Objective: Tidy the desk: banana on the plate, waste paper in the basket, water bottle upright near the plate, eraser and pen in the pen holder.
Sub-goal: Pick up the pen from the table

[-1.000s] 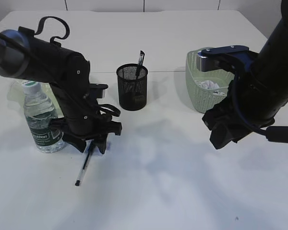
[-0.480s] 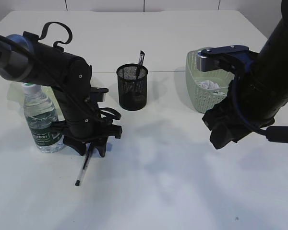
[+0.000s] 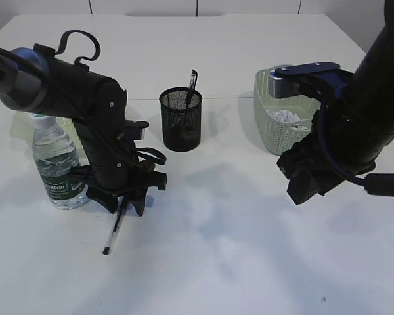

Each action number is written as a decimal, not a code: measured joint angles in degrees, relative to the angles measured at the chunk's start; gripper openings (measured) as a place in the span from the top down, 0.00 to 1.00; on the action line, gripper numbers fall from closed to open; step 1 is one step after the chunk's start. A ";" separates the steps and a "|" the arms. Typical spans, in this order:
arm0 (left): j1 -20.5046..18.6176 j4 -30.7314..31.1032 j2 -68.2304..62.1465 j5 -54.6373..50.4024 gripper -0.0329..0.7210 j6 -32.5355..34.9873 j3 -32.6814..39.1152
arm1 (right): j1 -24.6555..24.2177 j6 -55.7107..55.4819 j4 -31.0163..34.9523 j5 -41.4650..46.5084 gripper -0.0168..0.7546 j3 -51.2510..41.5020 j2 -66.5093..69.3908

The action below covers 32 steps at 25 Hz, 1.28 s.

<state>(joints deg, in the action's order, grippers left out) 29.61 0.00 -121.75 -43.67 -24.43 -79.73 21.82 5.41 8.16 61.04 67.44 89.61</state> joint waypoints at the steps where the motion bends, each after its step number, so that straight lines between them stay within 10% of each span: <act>1: 0.00 0.00 -0.08 -0.17 0.47 0.00 0.00 | 0.00 0.00 0.00 0.00 0.57 0.00 0.00; 15: 0.00 1.60 -0.08 -2.25 0.87 -0.02 0.00 | 0.00 0.19 0.00 0.00 0.56 0.00 0.00; 32: 0.00 1.33 0.12 -2.61 0.91 -0.02 0.00 | 0.00 0.19 0.00 0.00 0.57 0.00 0.00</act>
<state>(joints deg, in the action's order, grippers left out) 29.61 1.33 -121.63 -46.28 -24.45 -79.73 21.82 5.60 8.16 61.04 67.44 89.61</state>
